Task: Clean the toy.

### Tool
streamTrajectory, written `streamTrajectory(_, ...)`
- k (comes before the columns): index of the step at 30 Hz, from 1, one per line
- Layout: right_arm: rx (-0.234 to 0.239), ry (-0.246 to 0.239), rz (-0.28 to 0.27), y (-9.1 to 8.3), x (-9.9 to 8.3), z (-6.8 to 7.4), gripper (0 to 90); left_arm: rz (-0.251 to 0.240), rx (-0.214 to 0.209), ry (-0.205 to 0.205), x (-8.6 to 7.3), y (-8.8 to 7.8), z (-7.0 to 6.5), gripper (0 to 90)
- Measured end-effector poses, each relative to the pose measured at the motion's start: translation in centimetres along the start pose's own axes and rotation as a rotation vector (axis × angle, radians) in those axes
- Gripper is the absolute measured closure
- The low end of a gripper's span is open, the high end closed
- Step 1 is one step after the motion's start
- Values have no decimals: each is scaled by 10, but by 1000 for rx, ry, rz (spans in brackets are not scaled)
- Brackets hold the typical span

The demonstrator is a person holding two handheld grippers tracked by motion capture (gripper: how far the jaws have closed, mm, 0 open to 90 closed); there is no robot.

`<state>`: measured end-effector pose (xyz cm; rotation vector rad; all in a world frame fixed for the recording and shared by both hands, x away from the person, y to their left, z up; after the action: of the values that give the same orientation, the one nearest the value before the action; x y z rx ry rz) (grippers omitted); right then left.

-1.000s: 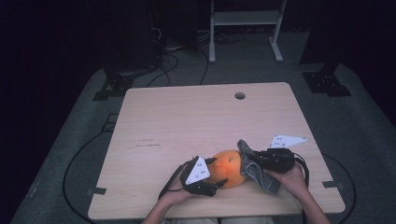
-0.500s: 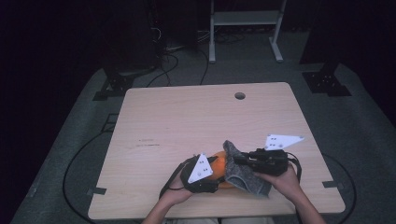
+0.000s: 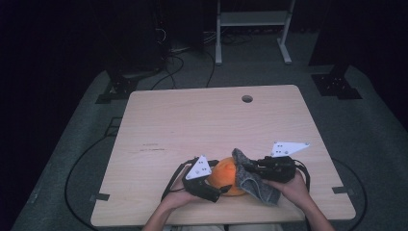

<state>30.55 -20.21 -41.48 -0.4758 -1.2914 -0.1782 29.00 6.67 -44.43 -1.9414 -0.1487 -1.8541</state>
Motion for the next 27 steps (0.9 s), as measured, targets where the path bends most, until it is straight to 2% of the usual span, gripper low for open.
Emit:
streamTrajectory(4,-31,12,2,-4,-3,-7,802,-3,33,47,3,-1,-4,283)
streamTrajectory(5,-39,19,1,-6,-3,-8,803,-5,38,47,7,-2,-5,310)
streamTrajectory(7,-35,33,-18,-11,0,-9,803,-17,43,49,13,-4,-6,333)
streamTrajectory(9,-37,23,-42,-15,5,-7,803,8,61,72,20,-6,-7,340)
streamTrajectory(12,18,27,-120,-19,18,3,803,33,68,78,27,-8,-9,349)
streamTrajectory(14,44,2,-134,-15,24,11,803,45,71,97,30,-7,-11,350)
streamTrajectory(16,48,-33,-113,-7,26,19,803,47,59,105,31,-6,-15,351)
streamTrajectory(18,20,-69,-72,1,23,22,803,46,53,100,31,-5,-16,350)
streamTrajectory(20,10,-57,-54,2,18,18,803,35,32,84,27,-5,-14,309)
streamTrajectory(23,4,-38,-45,0,12,12,803,2,9,44,24,-7,-6,183)
streamTrajectory(25,-9,-37,-43,-2,10,10,803,5,1,15,19,-9,1,125)
streamTrajectory(27,-8,-28,-47,-3,9,7,803,16,-16,-20,13,-8,5,104)
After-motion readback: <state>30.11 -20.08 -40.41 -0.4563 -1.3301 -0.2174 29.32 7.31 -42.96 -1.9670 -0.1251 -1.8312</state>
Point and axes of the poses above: each handheld gripper's, and its own axes: y roughly forward along the jaws, x roughly out of its top, z roughly to its left, the point moved 1 cm from there along y, roughly forward along the jaws, and after that the axes turned 11 degrees about -z, right-handed, at the moved point
